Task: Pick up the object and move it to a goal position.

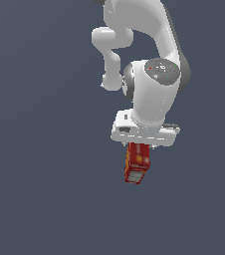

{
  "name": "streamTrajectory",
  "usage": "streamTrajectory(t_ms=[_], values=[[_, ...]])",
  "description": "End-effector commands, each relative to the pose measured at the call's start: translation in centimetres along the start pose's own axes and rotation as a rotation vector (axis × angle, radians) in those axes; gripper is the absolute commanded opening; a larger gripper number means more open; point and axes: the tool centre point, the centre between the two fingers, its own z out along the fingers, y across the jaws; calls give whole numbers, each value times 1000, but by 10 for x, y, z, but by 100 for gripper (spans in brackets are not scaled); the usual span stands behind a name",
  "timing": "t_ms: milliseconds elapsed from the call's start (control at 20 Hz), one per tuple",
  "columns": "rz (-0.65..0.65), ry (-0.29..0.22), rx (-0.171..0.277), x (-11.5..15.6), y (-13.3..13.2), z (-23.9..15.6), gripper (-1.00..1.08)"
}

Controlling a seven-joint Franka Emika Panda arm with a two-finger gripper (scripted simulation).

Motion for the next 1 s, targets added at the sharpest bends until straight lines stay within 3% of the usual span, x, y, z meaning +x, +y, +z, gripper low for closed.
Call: streamTrajectory(t_ms=[0,100,150,950], values=[[0,1,0,1,0,3,100],[0,1,0,1,0,3,100],[0,1,0,1,0,3,-100],[0,1,0,-4,3,-3,-100]])
